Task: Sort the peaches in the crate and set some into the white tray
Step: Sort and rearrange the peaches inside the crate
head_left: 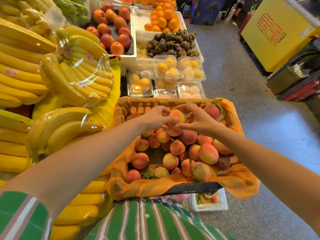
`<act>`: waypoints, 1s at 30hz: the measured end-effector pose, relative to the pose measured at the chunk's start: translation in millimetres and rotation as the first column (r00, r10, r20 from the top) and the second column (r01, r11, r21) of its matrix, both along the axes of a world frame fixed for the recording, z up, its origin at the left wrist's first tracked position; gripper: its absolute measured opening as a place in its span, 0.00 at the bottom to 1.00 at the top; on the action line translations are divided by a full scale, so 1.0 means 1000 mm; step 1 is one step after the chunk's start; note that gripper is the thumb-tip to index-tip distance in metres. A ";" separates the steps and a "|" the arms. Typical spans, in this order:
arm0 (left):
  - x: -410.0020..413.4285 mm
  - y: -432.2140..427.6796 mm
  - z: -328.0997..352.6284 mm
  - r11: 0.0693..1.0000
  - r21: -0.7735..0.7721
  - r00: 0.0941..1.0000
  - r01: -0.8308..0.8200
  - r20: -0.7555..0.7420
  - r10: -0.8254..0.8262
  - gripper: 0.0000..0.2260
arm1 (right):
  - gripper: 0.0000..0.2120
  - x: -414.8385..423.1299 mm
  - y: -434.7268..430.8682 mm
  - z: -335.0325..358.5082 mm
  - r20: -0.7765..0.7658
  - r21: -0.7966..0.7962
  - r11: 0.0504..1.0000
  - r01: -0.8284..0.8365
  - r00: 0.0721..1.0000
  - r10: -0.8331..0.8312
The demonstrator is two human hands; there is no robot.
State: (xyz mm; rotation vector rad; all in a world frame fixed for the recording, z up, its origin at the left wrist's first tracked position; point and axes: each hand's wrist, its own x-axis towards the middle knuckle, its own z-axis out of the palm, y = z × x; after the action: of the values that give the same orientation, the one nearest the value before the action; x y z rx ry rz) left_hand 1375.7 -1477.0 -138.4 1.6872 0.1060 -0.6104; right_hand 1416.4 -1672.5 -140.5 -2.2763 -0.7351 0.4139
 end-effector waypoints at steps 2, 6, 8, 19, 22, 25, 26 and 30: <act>0.002 -0.003 0.000 0.999 -0.034 1.000 0.004 0.010 -0.004 0.19 | 0.29 0.001 -0.001 0.003 0.064 -0.003 1.000 -0.014 0.998 0.014; 0.012 0.004 -0.006 0.986 0.163 0.969 0.045 0.231 -0.082 0.17 | 0.30 0.010 -0.009 0.001 0.161 -0.067 0.996 0.060 0.986 -0.049; 0.021 0.015 -0.012 0.932 0.362 0.889 -0.019 0.432 -0.150 0.16 | 0.31 0.018 -0.014 -0.003 0.217 -0.182 0.976 0.118 0.973 -0.077; 0.033 0.068 -0.033 0.742 0.666 0.805 -0.081 0.483 -0.346 0.21 | 0.29 0.020 -0.008 -0.022 0.288 -0.510 0.851 0.124 0.957 0.033; 0.027 0.077 -0.031 0.719 0.682 0.785 -0.134 0.516 -0.343 0.19 | 0.27 0.017 -0.005 -0.021 0.336 -0.525 0.840 0.138 0.940 0.056; 0.017 0.086 -0.030 0.676 0.711 0.729 -0.192 0.565 -0.387 0.18 | 0.23 0.011 0.007 -0.016 0.372 -0.438 0.894 0.091 0.924 0.088; 0.013 0.088 -0.029 0.674 0.709 0.719 -0.209 0.578 -0.385 0.18 | 0.21 0.008 0.014 -0.015 0.369 -0.386 0.922 0.044 0.923 0.110; -0.003 0.099 -0.032 0.660 0.690 0.739 -0.295 0.604 -0.301 0.19 | 0.17 -0.013 0.053 -0.013 0.181 -0.227 0.958 -0.177 0.958 0.220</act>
State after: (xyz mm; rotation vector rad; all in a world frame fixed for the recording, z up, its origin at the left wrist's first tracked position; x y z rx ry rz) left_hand 1372.4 -1378.0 -170.7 2.6545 -0.2145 0.1686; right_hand 1403.8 -1619.9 -153.9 -2.4768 -1.0779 0.3672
